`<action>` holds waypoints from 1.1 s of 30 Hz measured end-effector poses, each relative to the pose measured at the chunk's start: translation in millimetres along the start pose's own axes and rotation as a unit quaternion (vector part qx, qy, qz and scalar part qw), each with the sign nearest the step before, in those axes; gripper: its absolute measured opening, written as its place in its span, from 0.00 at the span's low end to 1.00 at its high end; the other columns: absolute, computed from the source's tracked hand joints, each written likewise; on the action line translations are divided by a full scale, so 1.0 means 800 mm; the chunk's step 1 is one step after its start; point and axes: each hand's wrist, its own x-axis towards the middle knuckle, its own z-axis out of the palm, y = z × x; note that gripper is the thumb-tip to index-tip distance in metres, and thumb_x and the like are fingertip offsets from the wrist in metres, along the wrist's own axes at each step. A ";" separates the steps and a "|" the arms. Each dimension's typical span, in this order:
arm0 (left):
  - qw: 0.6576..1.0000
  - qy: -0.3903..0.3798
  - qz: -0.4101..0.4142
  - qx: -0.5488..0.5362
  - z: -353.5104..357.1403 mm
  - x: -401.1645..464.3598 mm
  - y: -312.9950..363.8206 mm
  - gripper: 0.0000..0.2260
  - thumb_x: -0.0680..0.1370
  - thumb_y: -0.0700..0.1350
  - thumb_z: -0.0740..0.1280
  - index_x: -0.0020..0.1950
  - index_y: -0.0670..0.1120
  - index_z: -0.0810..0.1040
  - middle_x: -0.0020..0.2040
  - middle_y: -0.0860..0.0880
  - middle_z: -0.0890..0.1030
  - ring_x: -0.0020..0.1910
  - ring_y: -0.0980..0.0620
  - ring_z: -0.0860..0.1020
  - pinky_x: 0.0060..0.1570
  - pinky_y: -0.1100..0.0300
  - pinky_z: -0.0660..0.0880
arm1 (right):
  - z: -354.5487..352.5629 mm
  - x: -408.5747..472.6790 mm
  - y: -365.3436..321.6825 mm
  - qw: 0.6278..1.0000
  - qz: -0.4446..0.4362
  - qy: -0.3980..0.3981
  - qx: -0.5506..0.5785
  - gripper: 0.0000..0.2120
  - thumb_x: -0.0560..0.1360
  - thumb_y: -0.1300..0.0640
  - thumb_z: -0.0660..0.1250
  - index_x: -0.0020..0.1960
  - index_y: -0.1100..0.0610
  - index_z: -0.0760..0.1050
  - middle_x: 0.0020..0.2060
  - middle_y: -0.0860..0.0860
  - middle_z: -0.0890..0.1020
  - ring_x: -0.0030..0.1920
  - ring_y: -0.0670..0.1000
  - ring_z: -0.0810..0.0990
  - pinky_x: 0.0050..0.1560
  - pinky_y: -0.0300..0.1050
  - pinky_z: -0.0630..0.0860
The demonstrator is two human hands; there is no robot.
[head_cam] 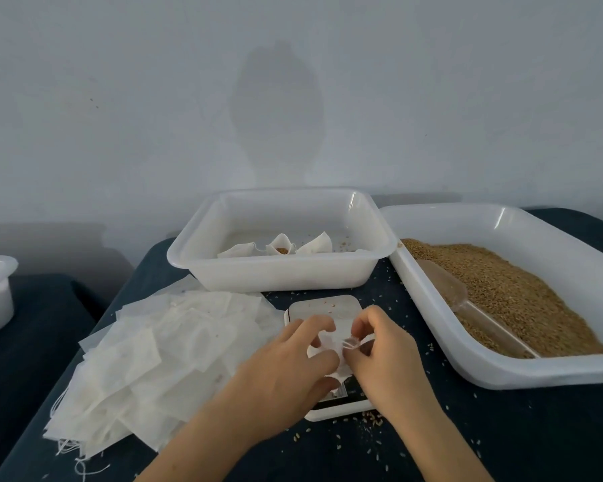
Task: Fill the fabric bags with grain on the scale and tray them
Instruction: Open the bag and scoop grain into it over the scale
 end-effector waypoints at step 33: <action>0.966 0.079 -0.072 -0.234 0.006 -0.008 -0.014 0.04 0.73 0.45 0.70 0.42 0.44 0.81 0.40 0.53 0.80 0.38 0.66 0.72 0.40 0.74 0.70 | -0.028 0.004 0.000 0.976 -0.146 -0.112 0.115 0.09 0.71 0.57 0.73 0.42 0.42 0.78 0.46 0.38 0.81 0.47 0.42 0.80 0.41 0.35 0.77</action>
